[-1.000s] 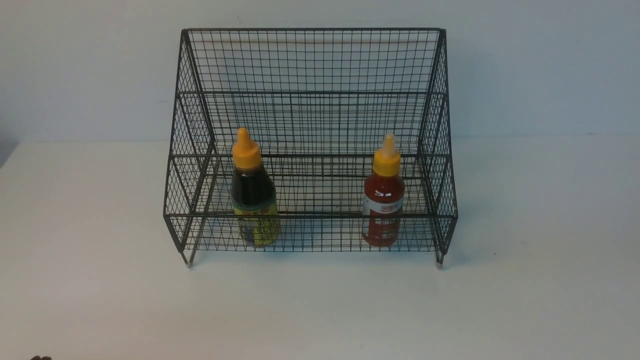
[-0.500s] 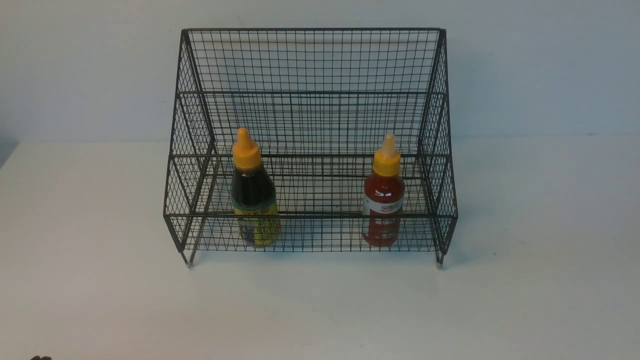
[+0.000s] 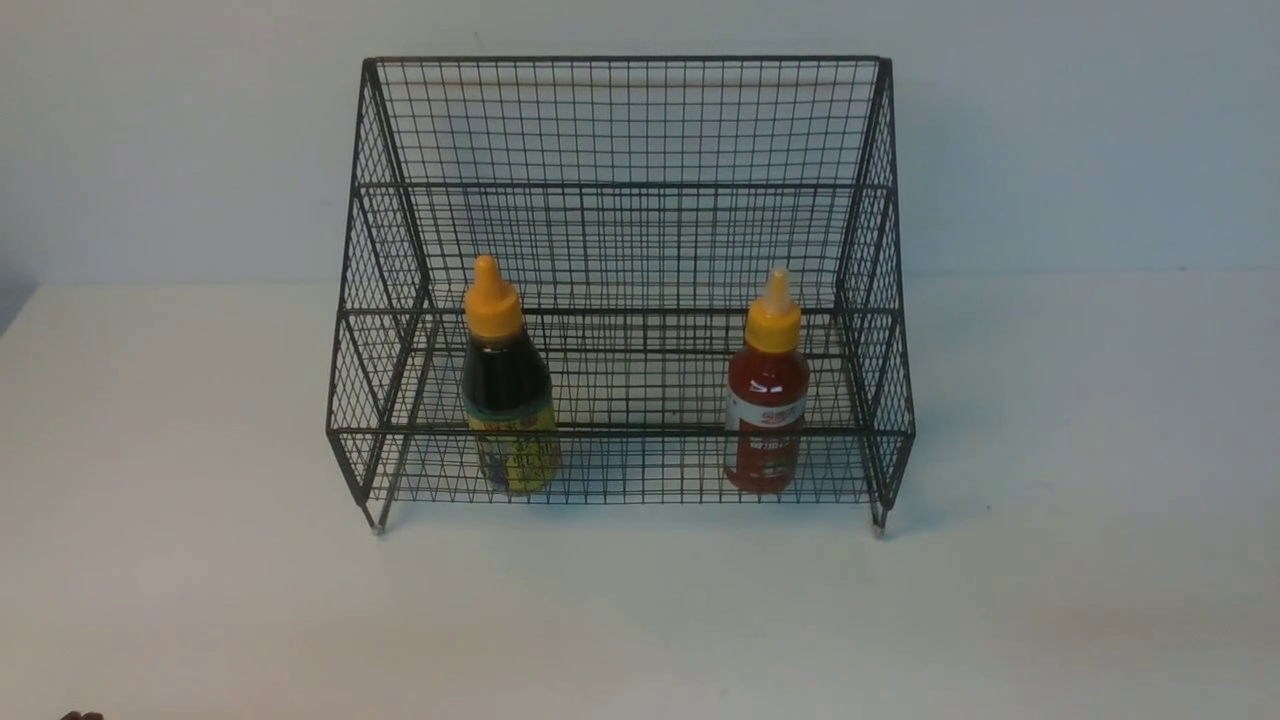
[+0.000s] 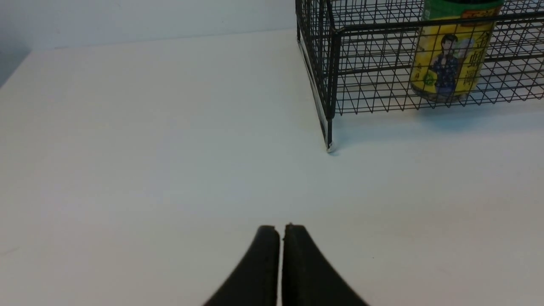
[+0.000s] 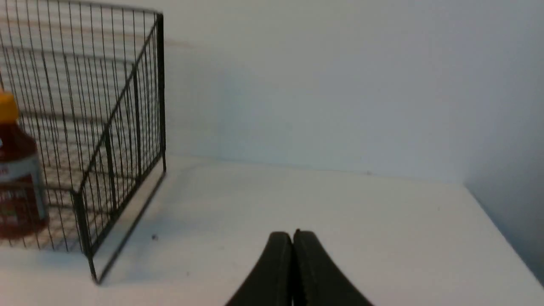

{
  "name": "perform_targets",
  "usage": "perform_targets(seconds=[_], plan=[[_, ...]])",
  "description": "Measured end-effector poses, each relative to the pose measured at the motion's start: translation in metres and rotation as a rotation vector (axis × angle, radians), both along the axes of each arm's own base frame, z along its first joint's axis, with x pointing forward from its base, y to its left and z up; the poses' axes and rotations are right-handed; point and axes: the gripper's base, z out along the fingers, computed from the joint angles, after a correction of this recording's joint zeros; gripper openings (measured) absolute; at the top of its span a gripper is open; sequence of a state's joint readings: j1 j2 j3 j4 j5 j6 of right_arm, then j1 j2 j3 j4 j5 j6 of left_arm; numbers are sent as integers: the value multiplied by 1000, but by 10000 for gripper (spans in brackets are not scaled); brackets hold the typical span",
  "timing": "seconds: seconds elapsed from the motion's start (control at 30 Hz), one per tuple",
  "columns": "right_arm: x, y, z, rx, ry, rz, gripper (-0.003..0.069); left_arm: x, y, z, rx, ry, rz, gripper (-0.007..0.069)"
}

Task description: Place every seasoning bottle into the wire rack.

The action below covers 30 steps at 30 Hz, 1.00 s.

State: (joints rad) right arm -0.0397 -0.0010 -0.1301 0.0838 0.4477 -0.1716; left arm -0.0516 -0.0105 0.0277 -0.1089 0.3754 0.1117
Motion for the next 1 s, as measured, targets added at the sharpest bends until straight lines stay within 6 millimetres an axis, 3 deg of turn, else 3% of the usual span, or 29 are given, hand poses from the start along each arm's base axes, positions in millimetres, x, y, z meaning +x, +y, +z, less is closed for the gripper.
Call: perform_targets(seconds=[0.13,1.0], plan=[[5,0,-46,68,126,-10,-15,0,0,0,0,0,0,-4],[6,-1,-45,102,88,-20,-15,0,0,0,0,0,0,-4]])
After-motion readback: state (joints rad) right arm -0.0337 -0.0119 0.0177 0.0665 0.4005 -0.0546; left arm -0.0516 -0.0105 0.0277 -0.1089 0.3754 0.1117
